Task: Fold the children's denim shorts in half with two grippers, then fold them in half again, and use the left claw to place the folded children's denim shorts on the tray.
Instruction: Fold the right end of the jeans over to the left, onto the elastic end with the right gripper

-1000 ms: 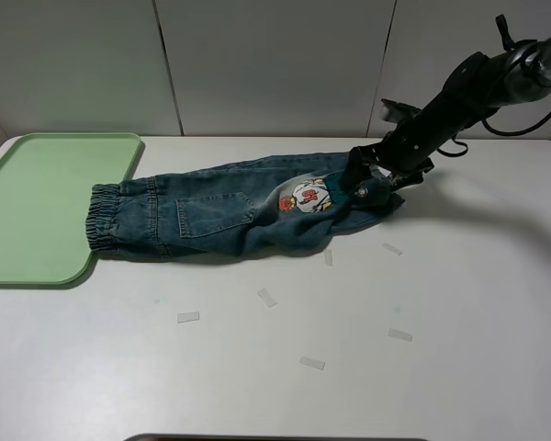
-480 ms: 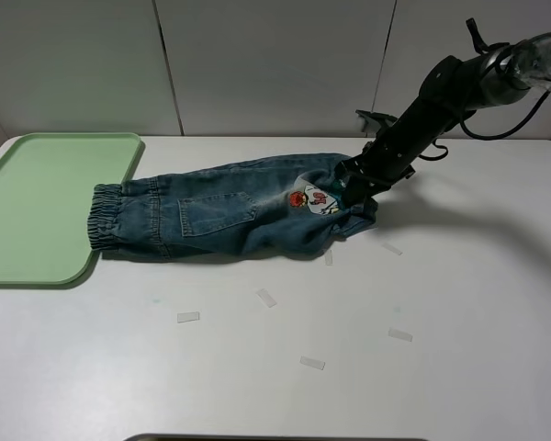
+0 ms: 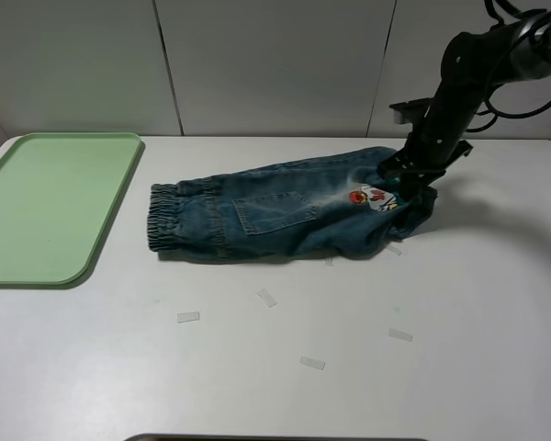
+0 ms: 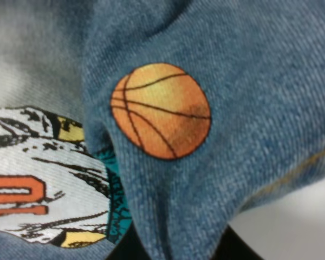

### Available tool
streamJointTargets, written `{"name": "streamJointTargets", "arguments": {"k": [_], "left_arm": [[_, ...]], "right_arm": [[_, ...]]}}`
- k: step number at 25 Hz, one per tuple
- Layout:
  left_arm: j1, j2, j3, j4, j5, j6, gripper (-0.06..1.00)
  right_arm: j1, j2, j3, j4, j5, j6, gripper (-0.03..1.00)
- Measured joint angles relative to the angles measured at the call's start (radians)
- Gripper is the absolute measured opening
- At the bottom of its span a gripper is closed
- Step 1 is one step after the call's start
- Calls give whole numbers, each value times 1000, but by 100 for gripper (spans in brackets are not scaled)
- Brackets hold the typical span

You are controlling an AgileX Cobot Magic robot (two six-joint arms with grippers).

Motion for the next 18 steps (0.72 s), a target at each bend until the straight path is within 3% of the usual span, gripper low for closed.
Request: {"name": "streamJointTargets", "arguments": {"k": [4, 7, 14, 18], "left_arm": [[0, 0, 0, 0, 0, 0, 87], [0, 0, 0, 0, 0, 0, 87], [0, 0, 0, 2, 0, 0, 87], [0, 0, 0, 10, 0, 0, 87]], "right_arm": [[-18, -46, 0, -196, 54, 73, 3], [-18, -73, 0, -263, 85, 127, 3], [90, -139, 0, -266, 144, 220, 3], [165, -169, 0, -199, 175, 279, 3]]}}
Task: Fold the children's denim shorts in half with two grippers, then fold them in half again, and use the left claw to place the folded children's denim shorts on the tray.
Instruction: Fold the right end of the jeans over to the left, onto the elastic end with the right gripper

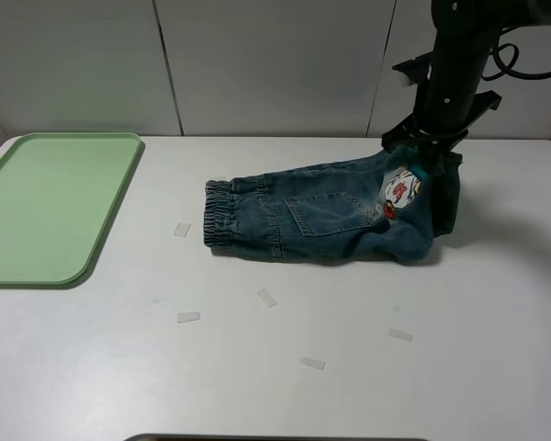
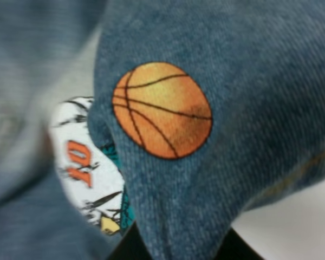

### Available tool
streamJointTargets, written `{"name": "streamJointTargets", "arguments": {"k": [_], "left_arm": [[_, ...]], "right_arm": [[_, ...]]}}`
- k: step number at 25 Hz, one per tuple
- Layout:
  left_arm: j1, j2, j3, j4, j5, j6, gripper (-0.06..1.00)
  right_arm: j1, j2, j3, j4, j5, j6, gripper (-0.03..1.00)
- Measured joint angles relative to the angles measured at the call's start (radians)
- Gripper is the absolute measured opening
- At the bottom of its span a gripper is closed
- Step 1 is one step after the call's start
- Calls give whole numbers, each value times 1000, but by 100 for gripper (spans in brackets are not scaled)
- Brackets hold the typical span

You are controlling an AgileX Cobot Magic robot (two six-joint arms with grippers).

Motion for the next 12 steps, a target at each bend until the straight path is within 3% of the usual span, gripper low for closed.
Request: {"name": "streamJointTargets", "arguments": {"k": [6, 12], "left_arm": [[0, 0, 0, 35, 0, -1, 87], [0, 0, 0, 40, 0, -1, 87]], "right_arm": [[106, -6, 0, 149, -3, 40, 3], [195, -6, 0, 279, -82, 62, 3]]}}
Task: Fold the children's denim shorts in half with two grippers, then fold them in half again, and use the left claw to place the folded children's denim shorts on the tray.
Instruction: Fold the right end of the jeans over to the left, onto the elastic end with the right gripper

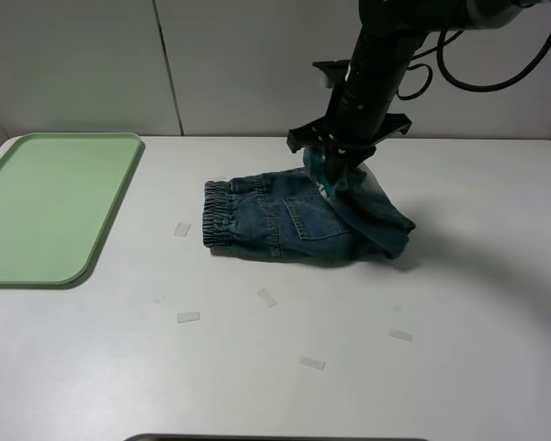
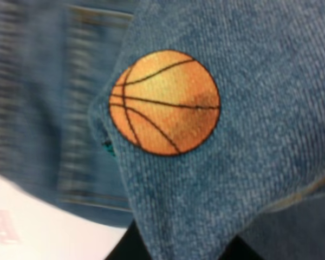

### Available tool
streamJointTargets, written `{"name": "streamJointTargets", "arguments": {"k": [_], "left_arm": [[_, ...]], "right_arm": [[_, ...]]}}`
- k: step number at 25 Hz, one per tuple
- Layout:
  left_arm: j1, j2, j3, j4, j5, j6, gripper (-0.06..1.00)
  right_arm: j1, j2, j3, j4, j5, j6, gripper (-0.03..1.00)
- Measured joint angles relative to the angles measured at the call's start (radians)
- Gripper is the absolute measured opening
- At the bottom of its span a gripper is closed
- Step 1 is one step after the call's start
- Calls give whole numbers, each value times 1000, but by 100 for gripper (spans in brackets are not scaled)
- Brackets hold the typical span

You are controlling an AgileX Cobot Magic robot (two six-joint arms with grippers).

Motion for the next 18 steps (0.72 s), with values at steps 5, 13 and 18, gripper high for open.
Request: {"name": "streamJointTargets", "arguments": {"k": [5, 13, 18], "left_arm": [[0, 0, 0, 51, -1, 0, 87], [0, 0, -6, 186, -1, 0, 87], [0, 0, -6, 262, -1, 0, 87]], "right_arm": [[53, 0, 1, 75, -88, 0, 3], [68, 0, 2, 94, -160, 51, 3], [69, 0, 2, 142, -166, 57, 3]]}}
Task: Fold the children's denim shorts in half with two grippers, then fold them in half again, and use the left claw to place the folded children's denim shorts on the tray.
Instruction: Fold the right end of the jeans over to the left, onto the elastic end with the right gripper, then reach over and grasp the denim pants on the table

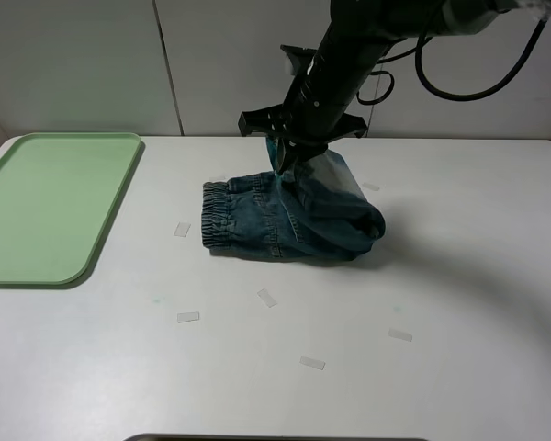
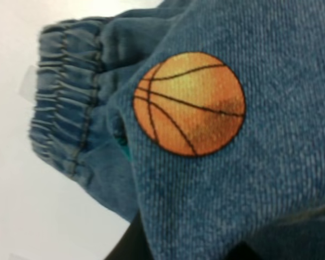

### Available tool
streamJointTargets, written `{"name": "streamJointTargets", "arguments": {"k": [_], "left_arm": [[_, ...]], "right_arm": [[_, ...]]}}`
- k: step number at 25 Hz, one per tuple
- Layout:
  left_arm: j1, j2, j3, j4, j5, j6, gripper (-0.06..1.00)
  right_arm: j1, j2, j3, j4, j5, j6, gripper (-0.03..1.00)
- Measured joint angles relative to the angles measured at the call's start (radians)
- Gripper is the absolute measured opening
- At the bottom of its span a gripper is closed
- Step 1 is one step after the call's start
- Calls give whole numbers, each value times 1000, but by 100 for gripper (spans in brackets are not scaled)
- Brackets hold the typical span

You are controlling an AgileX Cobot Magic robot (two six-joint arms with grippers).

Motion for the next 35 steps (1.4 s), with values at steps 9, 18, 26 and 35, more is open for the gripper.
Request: {"name": "streamJointTargets", "arguments": {"k": [9, 18, 26, 35], "left_arm": [[0, 0, 0, 22, 0, 0, 87], [0, 0, 0, 23, 4, 0, 87], [0, 0, 0, 23, 4, 0, 87], [0, 0, 0, 23, 4, 0, 87]], "right_arm": [[28, 0, 0, 17, -38, 1, 3], [42, 0, 0, 94, -15, -110, 36], [42, 0, 0, 94, -14, -138, 69], [42, 0, 0, -17, -34, -139, 69]]}}
